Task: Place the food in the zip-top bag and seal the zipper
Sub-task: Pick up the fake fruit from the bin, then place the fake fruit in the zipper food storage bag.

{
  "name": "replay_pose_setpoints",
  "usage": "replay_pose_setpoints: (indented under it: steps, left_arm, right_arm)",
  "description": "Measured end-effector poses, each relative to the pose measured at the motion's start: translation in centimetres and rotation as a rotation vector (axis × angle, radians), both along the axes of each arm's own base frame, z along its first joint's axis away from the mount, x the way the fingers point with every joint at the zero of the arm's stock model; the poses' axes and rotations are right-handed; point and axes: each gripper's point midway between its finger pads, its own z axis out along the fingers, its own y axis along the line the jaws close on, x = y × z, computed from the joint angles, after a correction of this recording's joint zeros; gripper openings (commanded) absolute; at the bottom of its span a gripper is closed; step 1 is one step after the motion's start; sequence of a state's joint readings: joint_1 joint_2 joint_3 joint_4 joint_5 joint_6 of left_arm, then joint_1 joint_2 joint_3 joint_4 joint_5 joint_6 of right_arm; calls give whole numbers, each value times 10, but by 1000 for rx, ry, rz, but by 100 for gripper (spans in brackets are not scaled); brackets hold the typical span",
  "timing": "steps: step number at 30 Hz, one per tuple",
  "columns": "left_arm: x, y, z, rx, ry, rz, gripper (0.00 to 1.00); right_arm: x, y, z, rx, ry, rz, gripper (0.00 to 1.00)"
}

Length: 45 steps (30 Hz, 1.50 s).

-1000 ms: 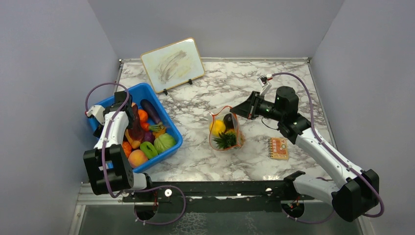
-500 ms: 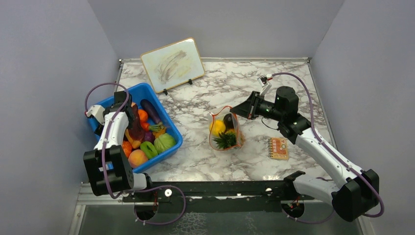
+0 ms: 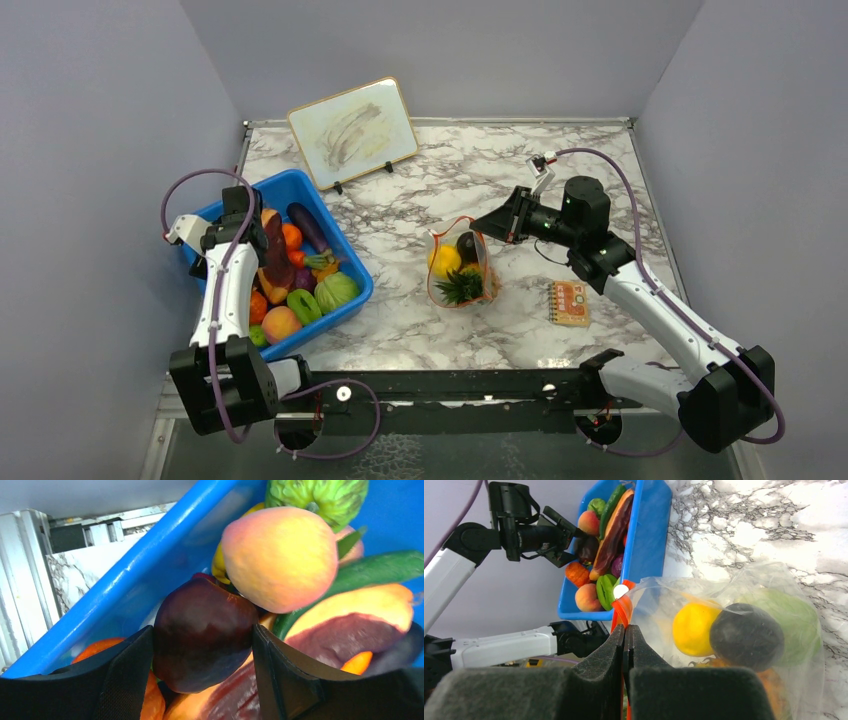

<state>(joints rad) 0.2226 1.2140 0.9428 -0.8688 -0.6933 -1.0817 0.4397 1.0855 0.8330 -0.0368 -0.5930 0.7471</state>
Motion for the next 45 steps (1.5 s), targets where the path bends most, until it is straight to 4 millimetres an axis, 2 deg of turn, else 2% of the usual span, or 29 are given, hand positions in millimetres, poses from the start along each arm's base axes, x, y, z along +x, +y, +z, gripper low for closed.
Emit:
replay_pose_setpoints:
  steps: [11, 17, 24, 30, 33, 39, 45]
  left_arm:
    - [21, -29, 37, -125, -155, -142, 39]
    - [40, -59, 50, -191, -220, -316, 38]
    - [71, -120, 67, -289, -381, -633, 37]
    - [79, -176, 63, -406, -453, -888, 37]
    - [82, -209, 76, -450, -504, -1051, 37]
    - [77, -260, 116, -483, -661, -1338, 37]
    - [56, -308, 145, -537, -792, -1587, 37]
  right_arm:
    - [0, 0, 0, 0, 0, -1, 1]
    - [-1, 2, -1, 2, 8, 2, 1]
    - [-1, 9, -5, -3, 21, 4, 1]
    - [0, 14, -11, -6, 37, 6, 1]
    - [3, 16, -17, -15, 53, 3, 1]
    - [11, 20, -12, -16, 47, -6, 1]
    - [16, 22, -3, -5, 37, -13, 1]
